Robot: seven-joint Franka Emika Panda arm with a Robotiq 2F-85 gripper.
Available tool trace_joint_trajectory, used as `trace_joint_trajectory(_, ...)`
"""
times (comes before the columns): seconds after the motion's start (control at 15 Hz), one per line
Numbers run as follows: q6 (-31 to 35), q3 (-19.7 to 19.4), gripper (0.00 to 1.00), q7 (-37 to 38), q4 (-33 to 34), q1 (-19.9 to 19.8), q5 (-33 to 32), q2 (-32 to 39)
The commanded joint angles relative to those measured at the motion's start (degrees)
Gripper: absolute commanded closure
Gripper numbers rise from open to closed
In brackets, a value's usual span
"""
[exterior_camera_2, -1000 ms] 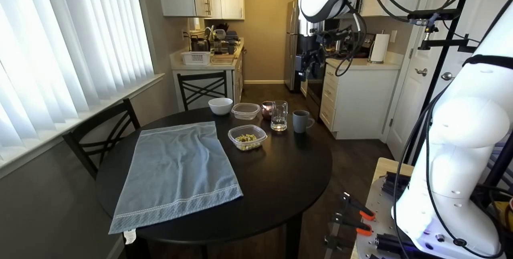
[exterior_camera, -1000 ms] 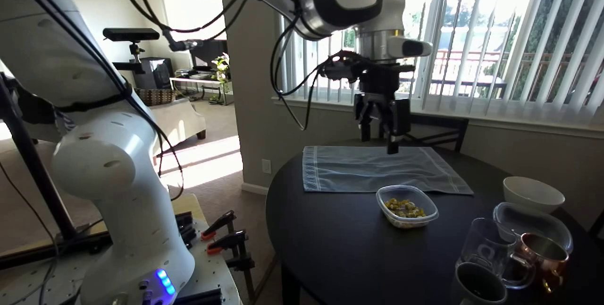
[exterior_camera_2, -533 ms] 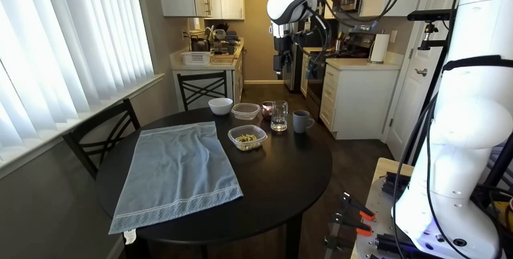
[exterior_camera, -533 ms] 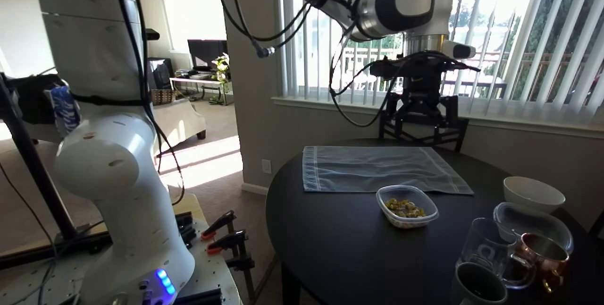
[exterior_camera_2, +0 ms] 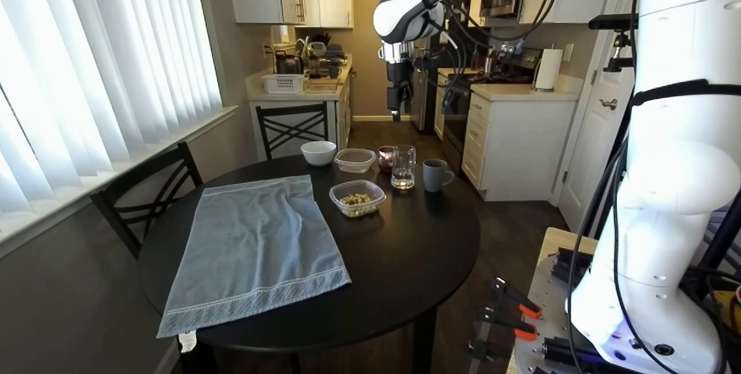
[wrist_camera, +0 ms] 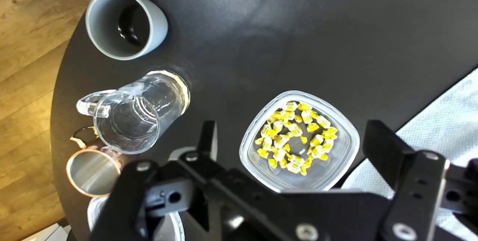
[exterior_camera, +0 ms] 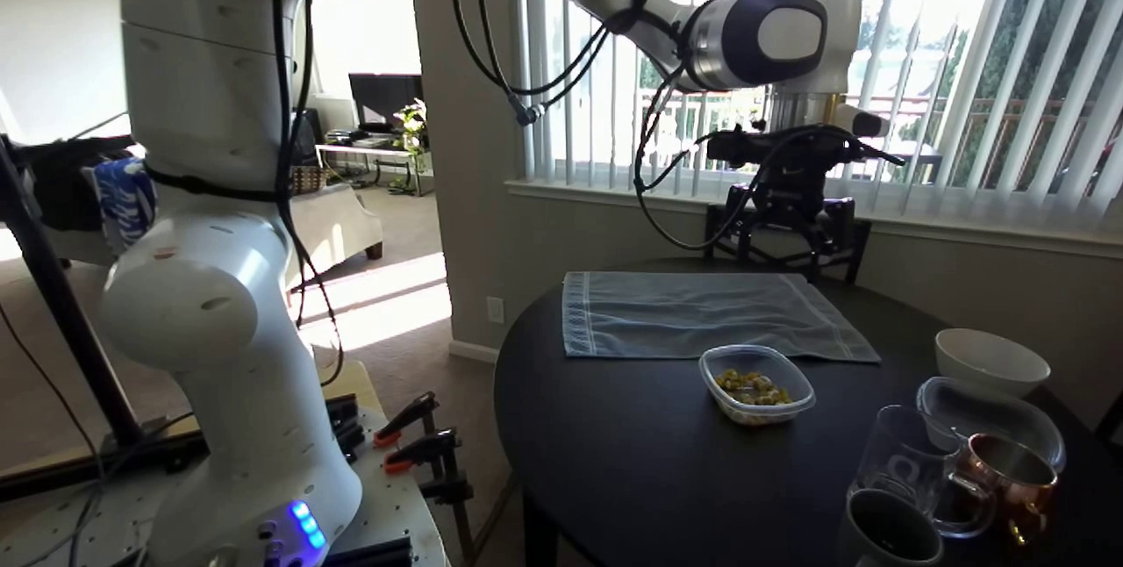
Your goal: Pour the candy from the clear bowl onto the table.
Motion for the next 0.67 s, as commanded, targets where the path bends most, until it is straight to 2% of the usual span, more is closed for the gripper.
trace_joint_trajectory(0.0,-0.19,0.71,0.00,0.09,0.16,-0.66,-0.17,-0.04)
trace_joint_trajectory(0.13,-0.19,0.71,0.00,0.09,0.16,-0.66,-0.17,-0.05)
trace_joint_trajectory(0.33,13.36,1.08,0.00,1.38,-0.46,0.76,-5.98,2.74)
trace_joint_trajectory(0.6,27.08,0.83,0.00,7.58,3.03,0.80,-7.19,10.43)
